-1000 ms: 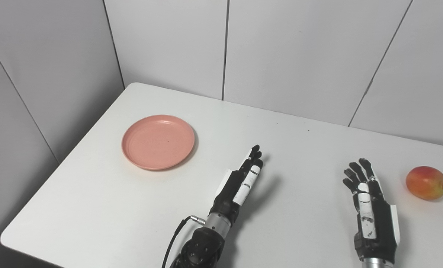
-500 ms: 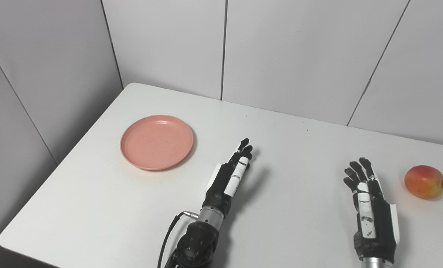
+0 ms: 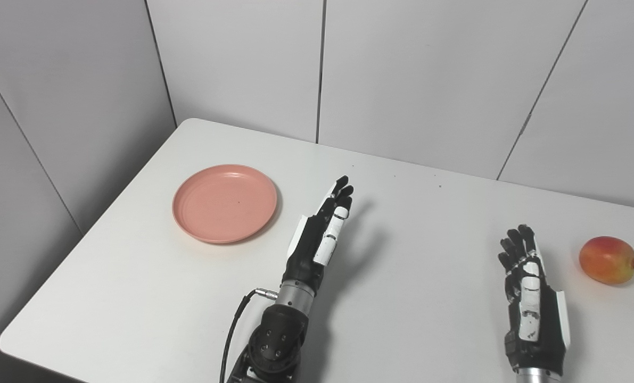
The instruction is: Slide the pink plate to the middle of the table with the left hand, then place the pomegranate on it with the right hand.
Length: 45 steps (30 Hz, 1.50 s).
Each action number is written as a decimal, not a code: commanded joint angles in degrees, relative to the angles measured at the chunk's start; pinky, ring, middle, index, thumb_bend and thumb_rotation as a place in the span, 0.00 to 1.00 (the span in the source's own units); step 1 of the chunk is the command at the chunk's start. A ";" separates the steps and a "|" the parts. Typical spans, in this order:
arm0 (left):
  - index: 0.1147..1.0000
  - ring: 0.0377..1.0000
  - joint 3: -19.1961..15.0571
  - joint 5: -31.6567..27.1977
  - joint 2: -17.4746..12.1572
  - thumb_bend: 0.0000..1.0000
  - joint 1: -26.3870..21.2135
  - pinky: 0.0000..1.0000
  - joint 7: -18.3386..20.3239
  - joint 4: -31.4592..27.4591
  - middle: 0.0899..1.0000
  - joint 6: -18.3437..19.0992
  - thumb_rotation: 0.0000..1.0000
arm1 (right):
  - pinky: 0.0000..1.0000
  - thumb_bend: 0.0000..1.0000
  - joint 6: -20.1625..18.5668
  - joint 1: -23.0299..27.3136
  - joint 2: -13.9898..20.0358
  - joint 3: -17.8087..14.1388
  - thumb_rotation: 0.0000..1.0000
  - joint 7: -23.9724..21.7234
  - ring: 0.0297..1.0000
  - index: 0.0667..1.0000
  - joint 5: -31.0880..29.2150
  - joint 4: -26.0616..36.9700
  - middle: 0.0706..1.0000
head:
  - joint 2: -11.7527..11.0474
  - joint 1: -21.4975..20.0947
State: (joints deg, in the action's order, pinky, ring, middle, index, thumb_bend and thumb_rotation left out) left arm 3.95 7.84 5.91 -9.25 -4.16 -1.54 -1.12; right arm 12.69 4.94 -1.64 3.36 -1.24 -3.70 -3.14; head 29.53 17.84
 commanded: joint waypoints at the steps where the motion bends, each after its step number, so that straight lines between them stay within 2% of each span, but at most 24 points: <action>1: 0.93 0.93 -0.59 0.56 -0.49 0.45 -2.72 0.91 -1.00 -1.81 0.95 -3.21 1.00 | 1.00 0.53 0.32 -2.09 1.03 -0.47 1.00 -1.18 0.97 0.98 -0.62 -2.78 0.97 | 0.04 0.04; 6: 0.93 0.94 -2.28 0.38 -2.05 0.47 -4.19 0.91 -1.03 -2.74 0.95 -2.60 1.00 | 1.00 0.55 -0.39 -2.06 1.38 -0.28 1.00 -1.50 0.99 1.00 0.14 -2.52 0.99 | -0.04 0.10; 12: 0.94 0.95 -4.97 -0.90 -4.54 0.51 -5.97 0.99 -0.58 -3.62 0.96 -1.01 1.00 | 1.00 0.55 -0.50 -1.91 1.17 -0.26 1.00 -1.50 0.98 0.99 -0.08 -2.65 0.98 | -0.25 0.09; 17: 0.91 0.92 -7.82 -2.45 -5.85 0.50 -7.69 0.93 -1.25 -3.73 0.93 0.22 1.00 | 0.99 0.54 -0.53 -1.92 0.64 -0.46 1.00 -1.06 0.97 0.99 -0.28 -2.63 0.97 | -0.55 0.22; 21: 0.93 0.95 -11.33 -4.36 -6.98 0.51 -9.79 0.99 -2.47 -1.73 0.94 -0.07 1.00 | 0.99 0.53 0.09 -1.82 0.34 -0.60 1.00 -0.95 0.97 0.98 -0.47 -3.11 0.96 | -0.88 0.23; 26: 0.93 0.95 -15.34 -5.63 -10.29 0.53 -12.34 0.97 -3.82 2.70 0.95 -2.12 1.00 | 0.98 0.52 0.27 -1.73 0.27 -0.73 1.00 -0.76 0.96 0.98 -0.13 -3.50 0.96 | -1.41 -0.02; 30: 0.93 0.95 -17.56 -7.54 -11.08 0.52 -13.47 0.95 -4.66 3.18 0.95 -1.78 1.00 | 0.99 0.52 0.46 -1.78 0.49 -0.71 1.00 -0.86 0.96 0.98 0.18 -3.61 0.96 | -1.42 0.17; 34: 0.93 0.94 -19.01 -7.90 -12.38 0.54 -14.16 0.96 -5.62 2.54 0.94 0.35 1.00 | 0.99 0.53 0.63 -1.93 0.69 -0.81 1.00 -1.05 0.96 0.97 0.29 -3.68 0.95 | -1.30 0.20; 40: 0.89 0.90 -19.91 -7.04 -14.99 0.55 -13.87 0.90 -5.74 0.94 0.90 4.70 1.00 | 0.98 0.51 0.37 -2.01 0.62 -0.89 1.00 -1.08 0.95 0.96 0.03 -3.54 0.94 | -1.23 0.63; 45: 0.85 0.86 -20.45 -7.66 -18.56 0.52 -13.15 0.86 -4.48 2.33 0.85 4.22 1.00 | 0.97 0.51 0.78 -2.15 0.64 -0.96 1.00 -1.02 0.95 0.96 0.06 -3.56 0.94 | -1.02 1.03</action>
State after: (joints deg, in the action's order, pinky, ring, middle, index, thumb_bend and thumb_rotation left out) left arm -16.44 0.14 -10.76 -20.52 -9.20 1.49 3.76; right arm 12.56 5.18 -1.70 3.00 -1.79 -3.47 -3.43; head 28.48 18.72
